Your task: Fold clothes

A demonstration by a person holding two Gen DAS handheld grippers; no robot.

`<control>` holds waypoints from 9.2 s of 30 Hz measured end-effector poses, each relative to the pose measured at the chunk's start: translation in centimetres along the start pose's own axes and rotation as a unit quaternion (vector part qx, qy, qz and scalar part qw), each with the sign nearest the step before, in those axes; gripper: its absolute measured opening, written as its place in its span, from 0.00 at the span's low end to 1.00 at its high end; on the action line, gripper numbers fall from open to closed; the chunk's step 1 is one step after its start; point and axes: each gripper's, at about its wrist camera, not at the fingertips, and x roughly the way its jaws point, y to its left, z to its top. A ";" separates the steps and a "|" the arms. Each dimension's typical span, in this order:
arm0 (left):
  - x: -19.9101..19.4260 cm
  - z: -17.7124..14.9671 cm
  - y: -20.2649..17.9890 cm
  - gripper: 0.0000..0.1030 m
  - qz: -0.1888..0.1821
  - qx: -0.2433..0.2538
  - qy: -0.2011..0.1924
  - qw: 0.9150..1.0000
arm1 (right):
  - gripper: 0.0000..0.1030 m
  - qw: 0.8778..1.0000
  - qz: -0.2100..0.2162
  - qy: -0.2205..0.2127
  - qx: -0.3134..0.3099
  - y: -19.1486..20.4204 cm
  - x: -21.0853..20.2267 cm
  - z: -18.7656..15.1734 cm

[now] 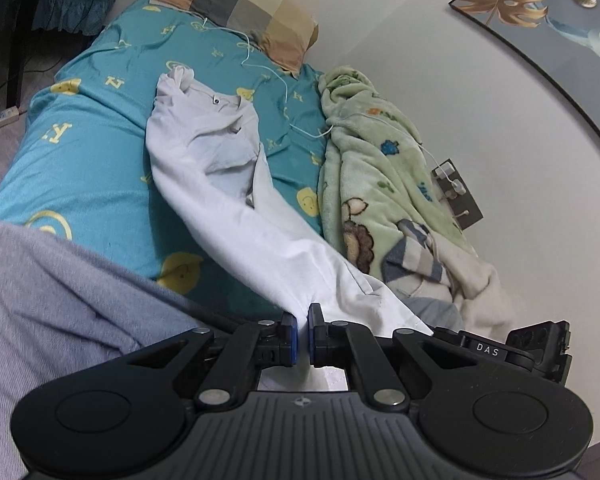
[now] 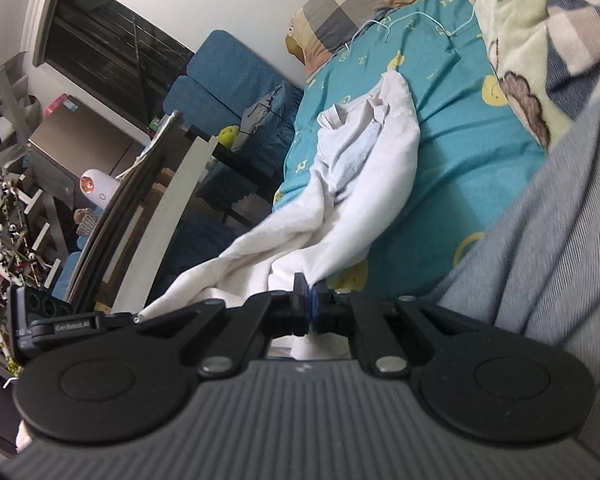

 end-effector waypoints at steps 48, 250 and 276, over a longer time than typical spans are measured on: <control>26.1 18.9 17.4 0.50 0.106 -0.025 -0.027 0.994 | 0.11 0.989 -0.131 0.061 -0.038 -8.9 29.1 19.1; 23.0 10.0 17.8 0.73 0.096 -0.182 -0.061 0.977 | 0.69 0.969 -0.188 0.017 -0.161 -3.9 27.3 11.0; 22.1 11.3 22.1 0.18 -0.070 -0.328 -0.145 0.931 | 0.72 0.921 0.039 0.025 0.387 -11.6 27.1 7.5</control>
